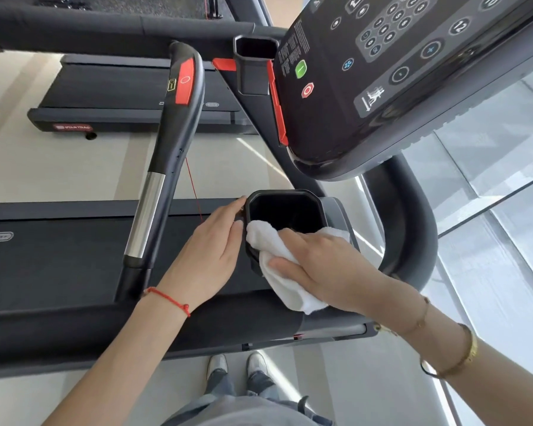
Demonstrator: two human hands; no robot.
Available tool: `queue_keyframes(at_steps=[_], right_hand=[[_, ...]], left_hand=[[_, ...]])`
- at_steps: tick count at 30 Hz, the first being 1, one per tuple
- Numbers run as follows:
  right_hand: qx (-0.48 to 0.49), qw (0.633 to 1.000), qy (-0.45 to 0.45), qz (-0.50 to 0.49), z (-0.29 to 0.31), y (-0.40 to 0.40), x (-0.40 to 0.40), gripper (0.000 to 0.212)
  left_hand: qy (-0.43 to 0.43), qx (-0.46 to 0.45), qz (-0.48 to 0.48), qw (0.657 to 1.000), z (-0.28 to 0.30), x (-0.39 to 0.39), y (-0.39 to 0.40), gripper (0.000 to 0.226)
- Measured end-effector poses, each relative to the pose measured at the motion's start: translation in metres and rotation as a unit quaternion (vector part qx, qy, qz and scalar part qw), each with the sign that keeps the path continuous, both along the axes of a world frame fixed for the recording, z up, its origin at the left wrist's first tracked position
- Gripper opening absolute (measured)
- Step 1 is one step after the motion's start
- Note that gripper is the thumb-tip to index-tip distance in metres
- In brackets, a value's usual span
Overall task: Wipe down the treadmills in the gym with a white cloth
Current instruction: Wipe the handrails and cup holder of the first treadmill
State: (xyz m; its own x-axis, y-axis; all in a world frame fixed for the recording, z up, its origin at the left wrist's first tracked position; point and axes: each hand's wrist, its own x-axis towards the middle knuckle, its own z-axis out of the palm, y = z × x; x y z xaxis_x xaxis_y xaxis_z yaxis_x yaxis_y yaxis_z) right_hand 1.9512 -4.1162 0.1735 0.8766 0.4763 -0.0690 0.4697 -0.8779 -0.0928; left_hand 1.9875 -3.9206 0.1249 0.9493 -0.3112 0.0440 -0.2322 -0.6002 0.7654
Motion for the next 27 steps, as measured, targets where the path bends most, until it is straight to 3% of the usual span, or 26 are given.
queue_keyframes(at_steps=[4,9,14,19,22,26,27], right_hand=[[0.068,0.996,-0.051,-0.025,0.004,-0.020,-0.028,0.026],[0.205,0.955,-0.014,-0.214,-0.004,-0.027,-0.054,0.039],[0.254,0.914,-0.121,-0.291,-0.006,-0.036,-0.036,0.045],[0.320,0.907,0.054,-0.269,-0.026,-0.037,-0.007,0.048],[0.324,0.889,0.096,-0.309,-0.028,-0.043,0.023,0.017],[0.317,0.897,0.131,-0.279,-0.026,-0.050,0.020,0.013],[0.307,0.911,0.116,-0.250,-0.024,-0.049,0.007,0.026]], left_hand=[[-0.003,0.007,-0.003,1.000,0.002,-0.002,0.000,0.048],[-0.016,0.022,-0.003,1.000,0.002,-0.003,-0.001,0.049],[-0.022,0.038,-0.008,0.999,0.002,-0.005,-0.001,0.051],[-0.023,0.039,-0.003,0.999,0.002,-0.004,-0.002,0.050],[-0.020,0.043,-0.003,0.999,0.001,-0.003,-0.003,0.050],[-0.014,0.034,0.002,0.999,0.001,-0.003,-0.003,0.049],[-0.013,0.030,0.005,0.999,0.001,-0.003,-0.002,0.049]])
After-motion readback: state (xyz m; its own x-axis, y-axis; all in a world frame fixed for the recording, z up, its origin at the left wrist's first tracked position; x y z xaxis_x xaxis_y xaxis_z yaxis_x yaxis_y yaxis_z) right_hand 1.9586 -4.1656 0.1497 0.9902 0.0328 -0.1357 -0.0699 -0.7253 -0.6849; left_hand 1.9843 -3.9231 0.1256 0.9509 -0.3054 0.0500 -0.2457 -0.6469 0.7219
